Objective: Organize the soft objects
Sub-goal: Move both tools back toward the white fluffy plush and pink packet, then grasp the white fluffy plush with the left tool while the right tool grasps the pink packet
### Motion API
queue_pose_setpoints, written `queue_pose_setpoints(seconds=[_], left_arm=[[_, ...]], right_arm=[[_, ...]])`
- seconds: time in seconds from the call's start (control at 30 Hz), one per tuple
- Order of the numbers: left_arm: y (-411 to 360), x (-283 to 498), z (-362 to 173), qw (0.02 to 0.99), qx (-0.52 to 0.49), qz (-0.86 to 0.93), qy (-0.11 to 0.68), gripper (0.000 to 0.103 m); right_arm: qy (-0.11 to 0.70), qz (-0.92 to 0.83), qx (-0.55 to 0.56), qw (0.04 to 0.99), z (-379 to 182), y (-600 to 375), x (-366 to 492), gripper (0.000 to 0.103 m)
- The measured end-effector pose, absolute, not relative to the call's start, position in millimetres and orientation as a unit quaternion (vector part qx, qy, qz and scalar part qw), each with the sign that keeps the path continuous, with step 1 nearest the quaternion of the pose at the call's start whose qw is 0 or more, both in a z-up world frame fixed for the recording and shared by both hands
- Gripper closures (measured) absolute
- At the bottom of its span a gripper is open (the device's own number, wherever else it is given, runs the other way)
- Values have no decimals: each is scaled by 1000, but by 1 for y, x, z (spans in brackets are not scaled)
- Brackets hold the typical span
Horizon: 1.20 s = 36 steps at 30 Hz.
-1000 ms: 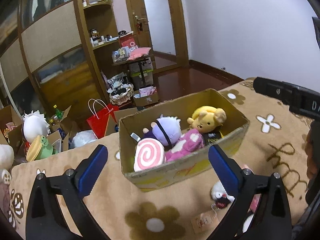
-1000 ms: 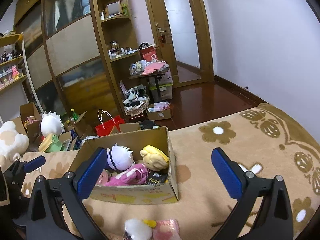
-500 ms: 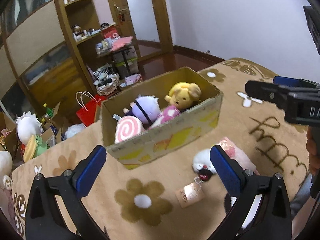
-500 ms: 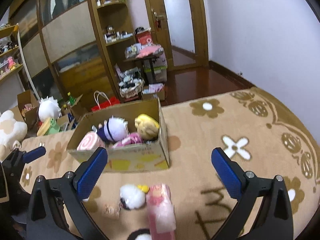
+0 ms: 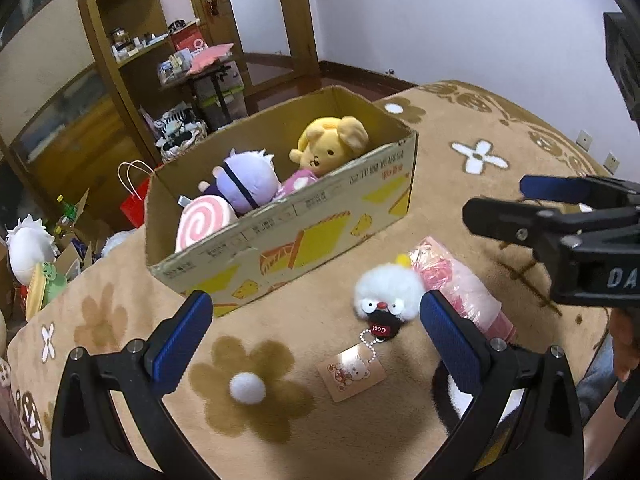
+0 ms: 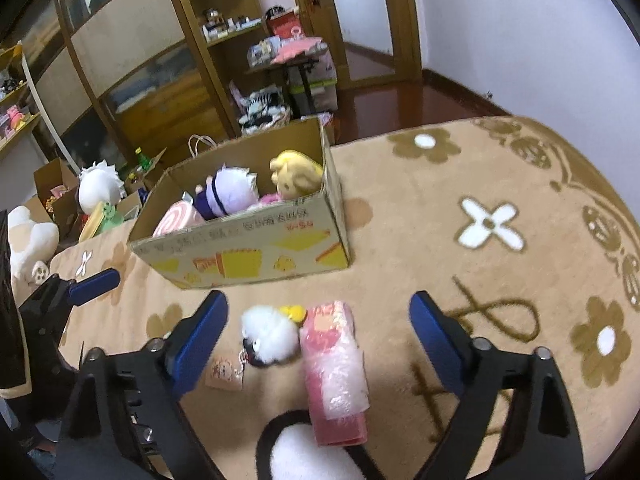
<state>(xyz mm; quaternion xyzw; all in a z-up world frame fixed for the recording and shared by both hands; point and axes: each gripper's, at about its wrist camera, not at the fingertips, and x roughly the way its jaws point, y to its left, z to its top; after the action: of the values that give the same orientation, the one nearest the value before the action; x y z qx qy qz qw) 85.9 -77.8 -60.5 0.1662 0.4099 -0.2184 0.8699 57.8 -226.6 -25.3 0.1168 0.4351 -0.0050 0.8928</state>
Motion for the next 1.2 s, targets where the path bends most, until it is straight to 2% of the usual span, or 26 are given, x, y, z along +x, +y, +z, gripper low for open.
queue_pose_setpoints(seconds=[0.33,0.7,0.83,1.0,1.07,1.1,1.2], left_arm=[[-87,94,-83,849,158,-240,445,1],[-97,105,-106,830,156,-252,473,1],[-99,110,-111,825,149,-258,481,1],[-102,114,-118,819,145,-272,483,1],[-103,115,-121,818,149,-273,484,1],[-104,116,-123,817,150,-273,485,1],[-105,120,-127,815,148,-274,489,1]], right_arm=[[498,-7,138,856,-64,-236,72,32],[536,-3,142,832,-88,-238,84,34],[546,3,138,827,-94,-235,86,38],[555,9,138,820,-102,-235,91,39],[559,13,142,817,-106,-235,94,45],[561,15,147,814,-108,-236,95,52],[570,11,148,808,-114,-237,98,54]])
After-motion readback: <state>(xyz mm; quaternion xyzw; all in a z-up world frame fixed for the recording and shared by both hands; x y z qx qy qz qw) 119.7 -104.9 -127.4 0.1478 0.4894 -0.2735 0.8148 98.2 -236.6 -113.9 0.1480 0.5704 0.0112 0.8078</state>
